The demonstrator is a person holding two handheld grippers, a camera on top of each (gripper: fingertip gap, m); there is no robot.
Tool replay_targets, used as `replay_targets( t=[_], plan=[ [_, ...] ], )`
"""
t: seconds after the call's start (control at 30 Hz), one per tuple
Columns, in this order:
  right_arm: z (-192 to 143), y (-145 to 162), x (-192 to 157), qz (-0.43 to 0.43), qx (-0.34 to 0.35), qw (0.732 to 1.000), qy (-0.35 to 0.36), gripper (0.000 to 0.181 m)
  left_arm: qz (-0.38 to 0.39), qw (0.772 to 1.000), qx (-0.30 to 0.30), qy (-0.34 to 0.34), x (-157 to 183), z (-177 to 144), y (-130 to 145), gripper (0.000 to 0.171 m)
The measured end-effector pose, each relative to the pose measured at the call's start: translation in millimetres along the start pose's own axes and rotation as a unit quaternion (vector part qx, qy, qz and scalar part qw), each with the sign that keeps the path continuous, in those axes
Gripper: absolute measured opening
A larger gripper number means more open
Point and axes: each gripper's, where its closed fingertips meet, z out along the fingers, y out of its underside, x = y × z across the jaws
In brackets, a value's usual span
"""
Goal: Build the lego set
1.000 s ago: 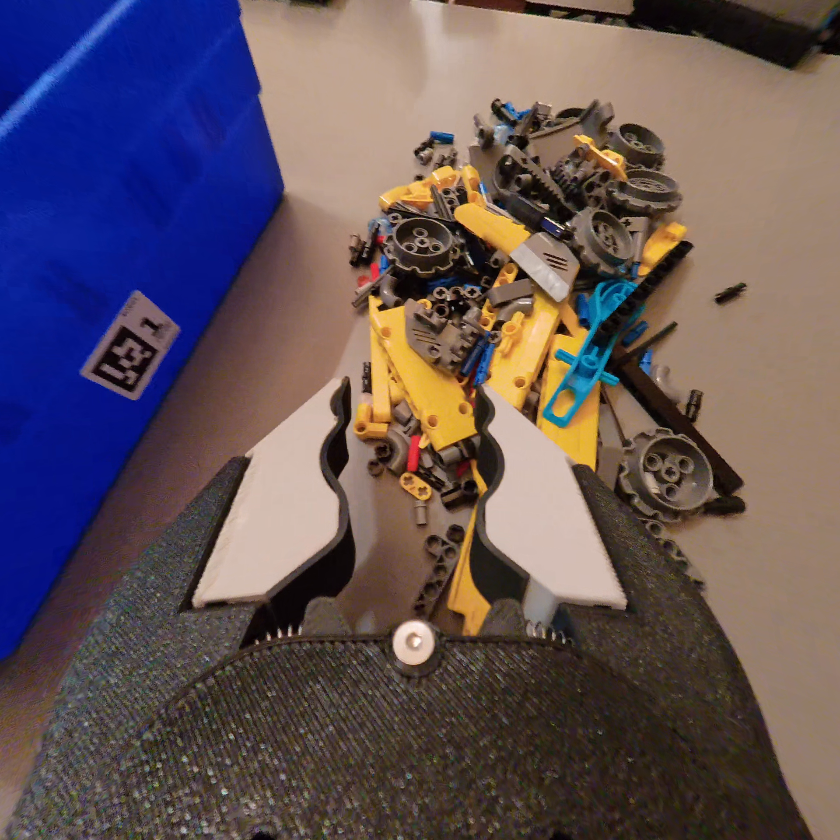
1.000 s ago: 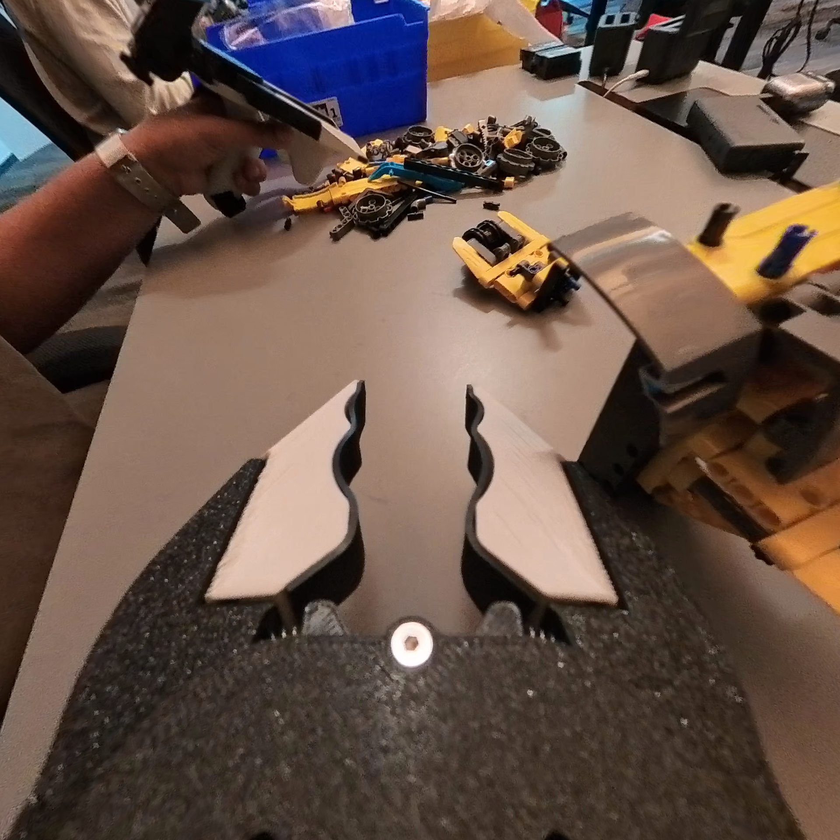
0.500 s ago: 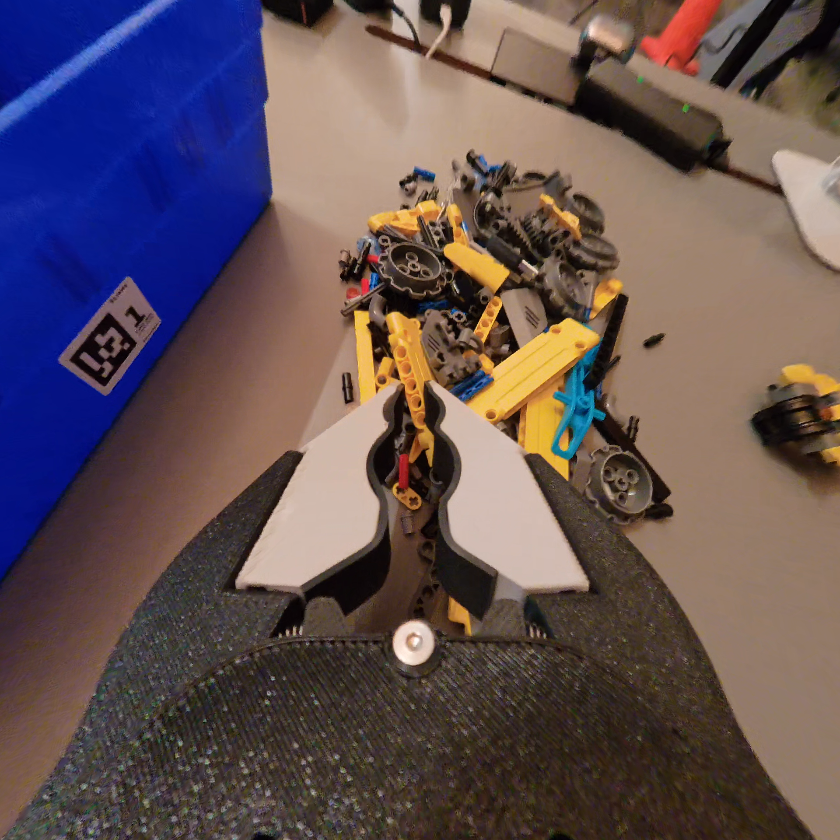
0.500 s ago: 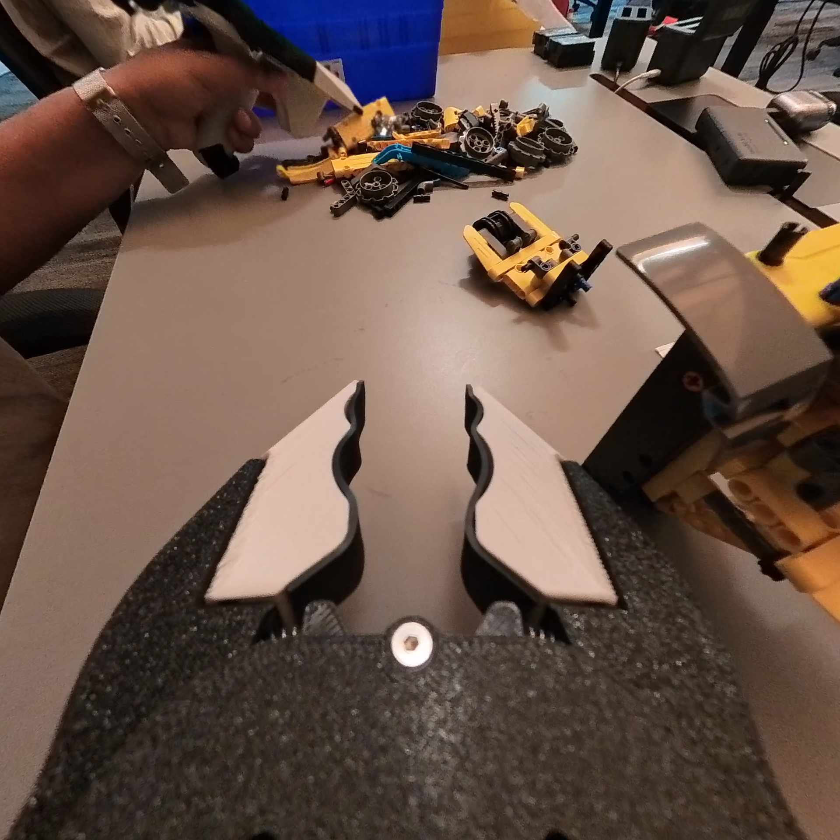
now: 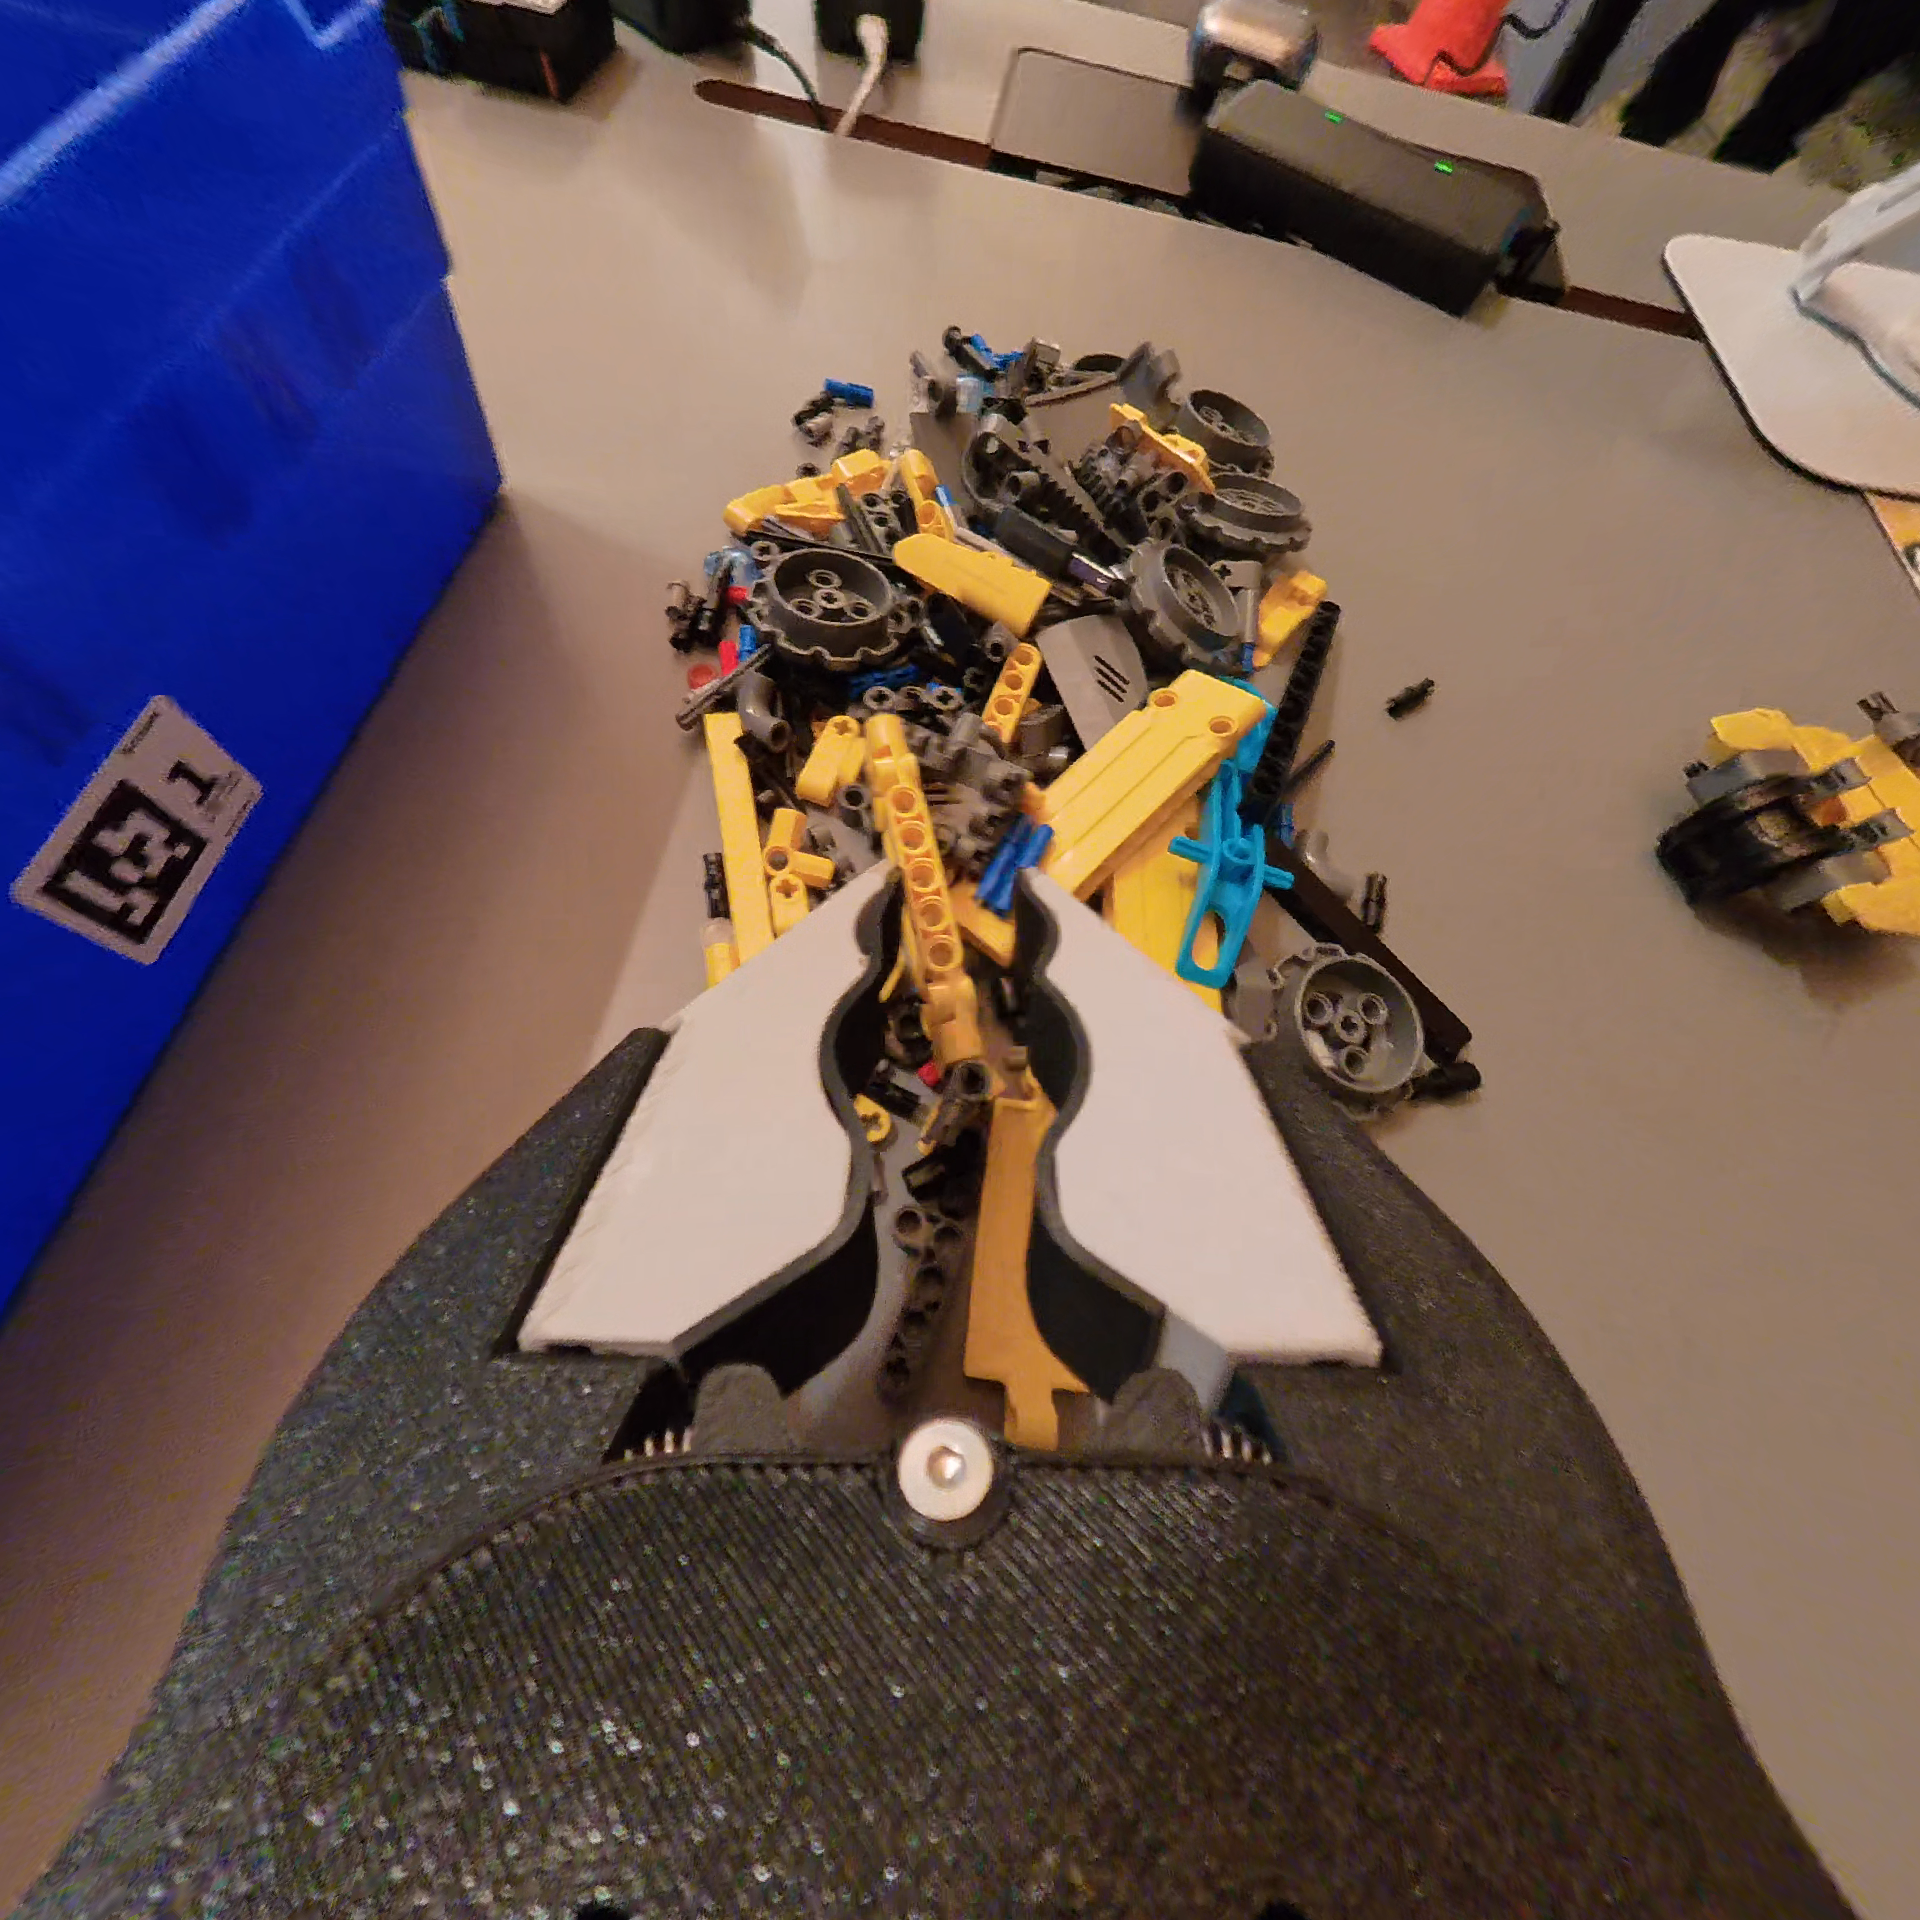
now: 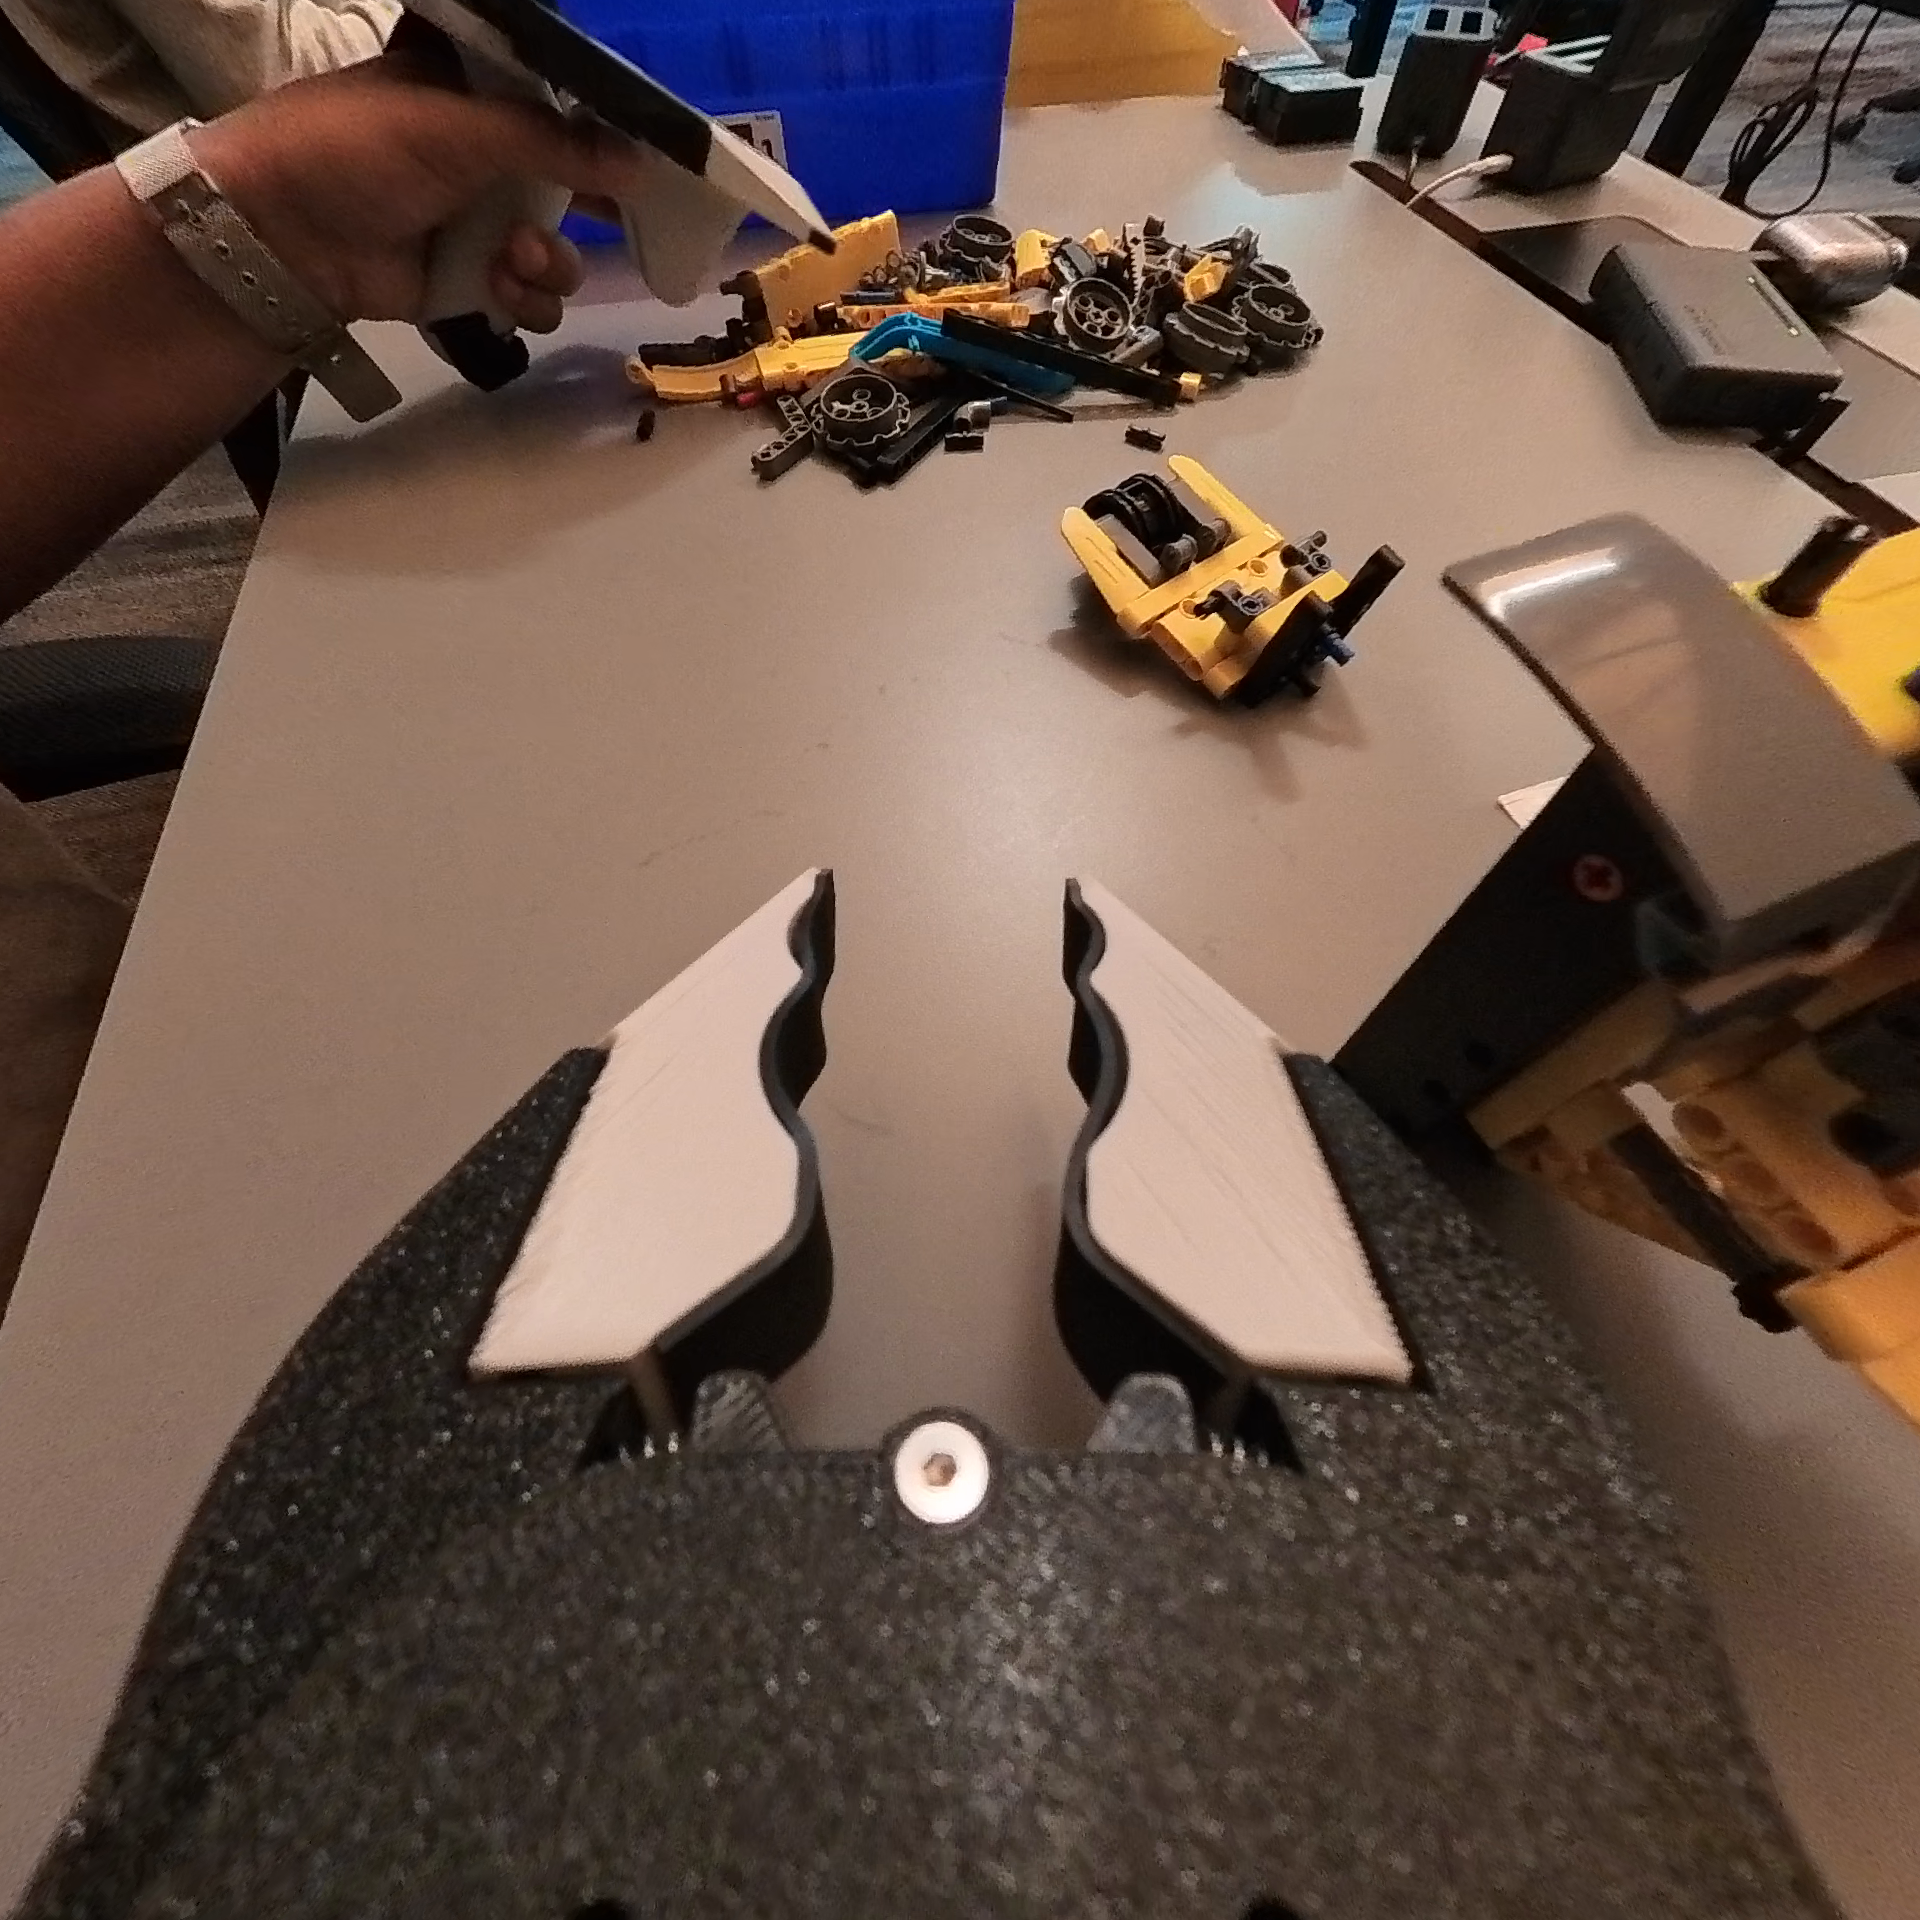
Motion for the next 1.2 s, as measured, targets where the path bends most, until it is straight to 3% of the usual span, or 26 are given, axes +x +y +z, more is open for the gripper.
replay_targets(
  t=[0.07, 0.3, 0.47, 0.53, 0.7, 0.8, 0.93, 0.97, 1.13, 1.2],
  plan=[
    [0, 0, 0, -0.001, 0.000, 1.000, 0.000, 0.044, 0.008, 1.000, -0.008, 0.014, 7, 0, 4, 0.031],
    [1, 1, 0, -0.002, -0.002, 1.000, 0.001, 0.044, 0.052, 0.998, 0.000, -0.031, 0, -6, 10, 0.038],
    [1, 1, 0, -0.001, -0.005, 1.000, 0.001, 0.044, 0.070, 0.997, 0.007, -0.041, 0, -8, 9, 0.021],
    [1, 1, 0, -0.001, -0.005, 1.000, 0.002, 0.044, 0.076, 0.996, 0.014, -0.050, -1, -9, 6, 0.023],
    [2, 2, 0, -0.004, -0.006, 1.000, 0.002, 0.044, 0.074, 0.991, -0.025, -0.108, -26, -9, 19, 0.052],
    [2, 2, -1, -0.008, -0.010, 1.000, 0.003, 0.044, 0.042, 0.994, -0.037, -0.098, -31, -8, 22, 0.050],
    [3, 3, -2, -0.014, -0.013, 1.000, 0.005, 0.044, 0.029, 0.995, -0.070, -0.069, -27, -4, 32, 0.031],
    [3, 3, -2, -0.015, -0.014, 1.000, 0.005, 0.044, 0.032, 0.995, -0.064, -0.066, -26, -5, 31, 0.019],
    [3, 3, -3, -0.018, -0.014, 1.000, 0.005, 0.044, 0.004, 0.999, -0.001, -0.049, -25, -13, 12, 0.019],
    [3, 4, -3, -0.019, -0.015, 1.000, 0.005, 0.044, -0.029, 0.999, 0.031, -0.003, -16, -18, 3, 0.020]
  ],
)
